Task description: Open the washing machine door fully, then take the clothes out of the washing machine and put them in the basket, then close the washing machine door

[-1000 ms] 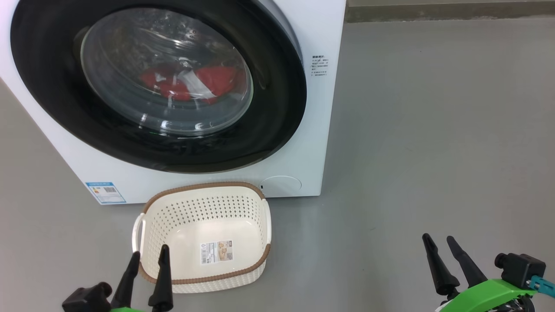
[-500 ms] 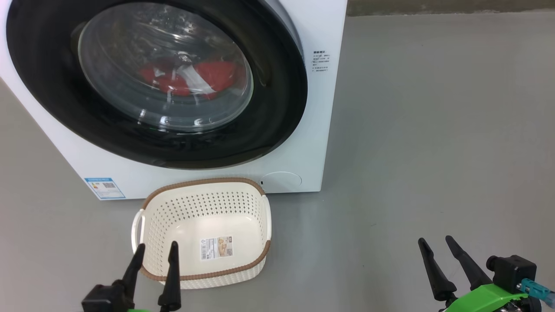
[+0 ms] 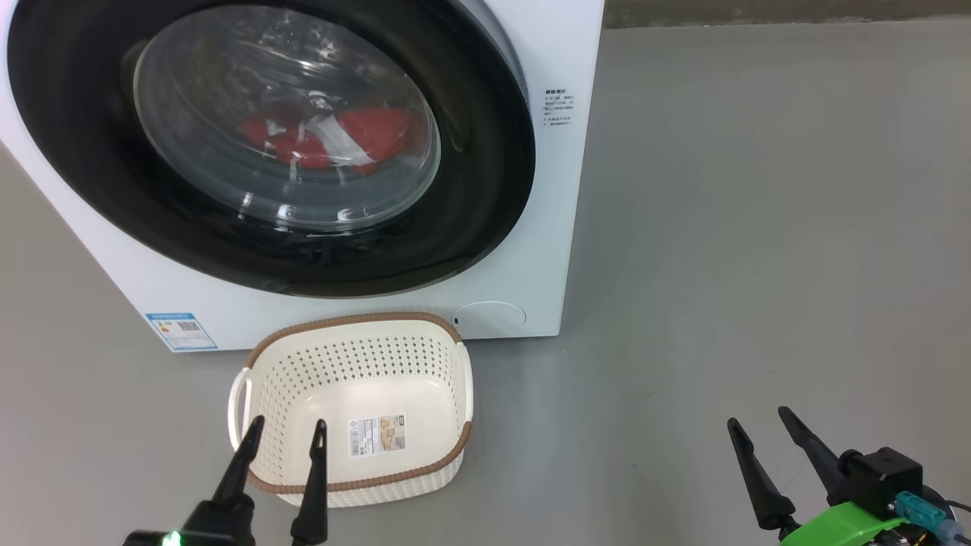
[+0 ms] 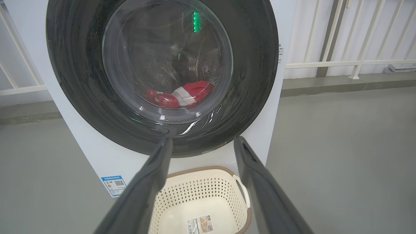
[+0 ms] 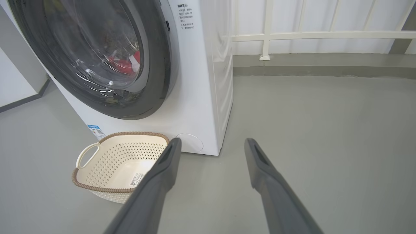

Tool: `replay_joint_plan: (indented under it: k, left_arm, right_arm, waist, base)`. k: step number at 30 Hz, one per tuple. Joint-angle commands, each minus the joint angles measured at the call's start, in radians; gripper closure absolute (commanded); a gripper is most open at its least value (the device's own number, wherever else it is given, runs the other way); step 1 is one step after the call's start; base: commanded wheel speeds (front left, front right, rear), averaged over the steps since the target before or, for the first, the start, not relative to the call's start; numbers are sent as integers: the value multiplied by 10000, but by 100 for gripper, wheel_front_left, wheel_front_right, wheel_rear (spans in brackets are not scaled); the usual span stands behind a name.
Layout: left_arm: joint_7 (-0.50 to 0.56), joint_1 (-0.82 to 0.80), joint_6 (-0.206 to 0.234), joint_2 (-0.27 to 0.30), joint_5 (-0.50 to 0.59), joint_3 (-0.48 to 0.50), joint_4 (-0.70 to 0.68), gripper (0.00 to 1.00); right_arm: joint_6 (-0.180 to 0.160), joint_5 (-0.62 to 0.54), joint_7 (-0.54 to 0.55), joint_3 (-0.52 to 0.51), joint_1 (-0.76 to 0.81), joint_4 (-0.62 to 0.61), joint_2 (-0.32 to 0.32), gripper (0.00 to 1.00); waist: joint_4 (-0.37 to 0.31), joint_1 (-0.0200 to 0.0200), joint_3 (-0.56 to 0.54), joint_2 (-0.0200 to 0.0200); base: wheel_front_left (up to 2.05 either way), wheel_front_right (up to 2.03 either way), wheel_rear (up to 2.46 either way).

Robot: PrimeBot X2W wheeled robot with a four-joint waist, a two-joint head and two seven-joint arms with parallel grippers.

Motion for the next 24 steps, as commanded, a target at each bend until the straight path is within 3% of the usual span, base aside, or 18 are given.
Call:
replay_joint_plan:
  k: [1,10,24]
  left_arm:
    - [-143,-140,107,133,317,238,-331,0]
    - [-394,-15,69,88,1073,238,-166,0]
    - [-394,-11,-232,-132,751,616,385,0]
  right_arm:
    - [15,-375,-175,250,52,-285,-210,0]
    - [16,-1261,-423,220,171,-472,-248,0]
    - [16,-1361,-423,-728,433,-524,121,0]
  waist:
    - [-5,0,-24,0]
    - [-7,0,-69,0]
    - [36,0,-112,0]
  base:
    - [0,0,0]
    - [0,0,0]
    - [0,0,0]
